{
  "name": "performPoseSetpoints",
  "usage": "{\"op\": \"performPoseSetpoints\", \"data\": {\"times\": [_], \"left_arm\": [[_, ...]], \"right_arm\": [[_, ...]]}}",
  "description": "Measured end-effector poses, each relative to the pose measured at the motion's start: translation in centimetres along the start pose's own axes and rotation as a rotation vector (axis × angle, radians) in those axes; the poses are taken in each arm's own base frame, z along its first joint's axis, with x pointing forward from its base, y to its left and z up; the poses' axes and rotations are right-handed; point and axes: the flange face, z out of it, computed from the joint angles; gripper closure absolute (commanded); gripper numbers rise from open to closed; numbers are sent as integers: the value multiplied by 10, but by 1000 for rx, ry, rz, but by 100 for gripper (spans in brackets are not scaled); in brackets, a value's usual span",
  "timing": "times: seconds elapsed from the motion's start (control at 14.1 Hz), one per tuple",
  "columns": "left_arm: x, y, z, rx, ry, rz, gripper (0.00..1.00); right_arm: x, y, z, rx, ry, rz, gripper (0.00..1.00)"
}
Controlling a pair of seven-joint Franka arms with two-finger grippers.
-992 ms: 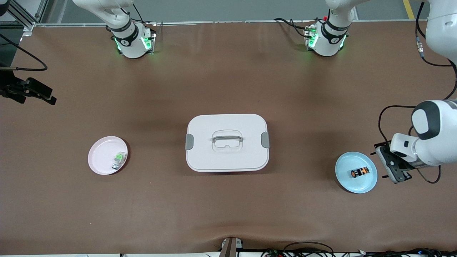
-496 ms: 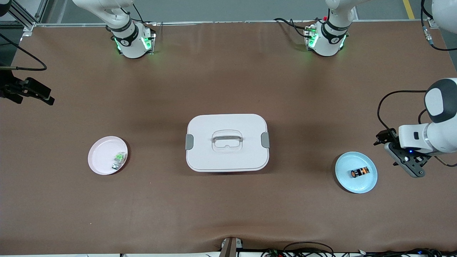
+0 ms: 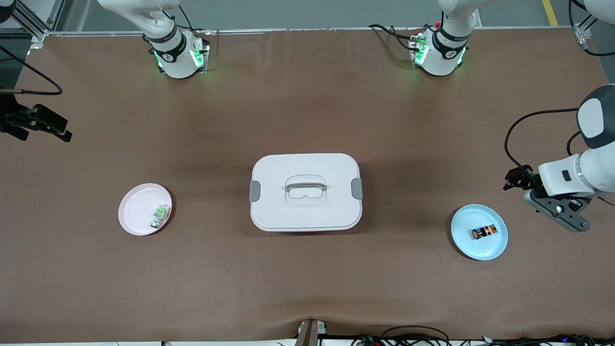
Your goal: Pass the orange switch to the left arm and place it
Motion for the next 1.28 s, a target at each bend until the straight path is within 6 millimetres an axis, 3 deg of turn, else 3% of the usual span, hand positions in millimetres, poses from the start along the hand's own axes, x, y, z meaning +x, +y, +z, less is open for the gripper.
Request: {"op": "performPoseSetpoints", "data": {"times": [0.28,0.85,1.28], "left_arm": [[0,24,-29,15,-2,-206,0],[-23,49,-79,53,-31,-545,0],[-34,59,-94,70,-58,-776,0]], "right_arm": [[0,1,-1,-4,2,0,0],[-6,4,-7,-4,-7,5,0],[-6,5,-6,-4,-14,8,0]]}}
